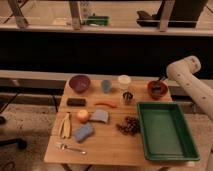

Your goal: Place brush in red bowl

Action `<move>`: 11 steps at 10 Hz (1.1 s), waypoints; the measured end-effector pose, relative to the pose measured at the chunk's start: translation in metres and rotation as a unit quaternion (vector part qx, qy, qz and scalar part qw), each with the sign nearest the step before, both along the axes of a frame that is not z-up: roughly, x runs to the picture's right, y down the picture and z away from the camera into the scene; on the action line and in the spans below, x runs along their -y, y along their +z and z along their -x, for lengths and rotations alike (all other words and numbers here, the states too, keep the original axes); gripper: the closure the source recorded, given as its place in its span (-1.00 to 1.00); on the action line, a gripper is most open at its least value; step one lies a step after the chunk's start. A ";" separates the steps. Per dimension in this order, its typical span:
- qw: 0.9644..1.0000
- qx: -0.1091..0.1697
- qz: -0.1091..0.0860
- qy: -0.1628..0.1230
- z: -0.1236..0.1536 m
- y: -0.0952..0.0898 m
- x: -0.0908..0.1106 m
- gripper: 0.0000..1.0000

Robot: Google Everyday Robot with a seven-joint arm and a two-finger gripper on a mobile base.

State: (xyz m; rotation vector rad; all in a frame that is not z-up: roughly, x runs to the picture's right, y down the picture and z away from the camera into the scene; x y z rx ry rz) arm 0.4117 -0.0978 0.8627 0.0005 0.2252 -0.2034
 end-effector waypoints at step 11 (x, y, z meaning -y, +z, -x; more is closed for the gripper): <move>1.000 -0.012 -0.007 -0.008 0.010 0.001 -0.001 1.00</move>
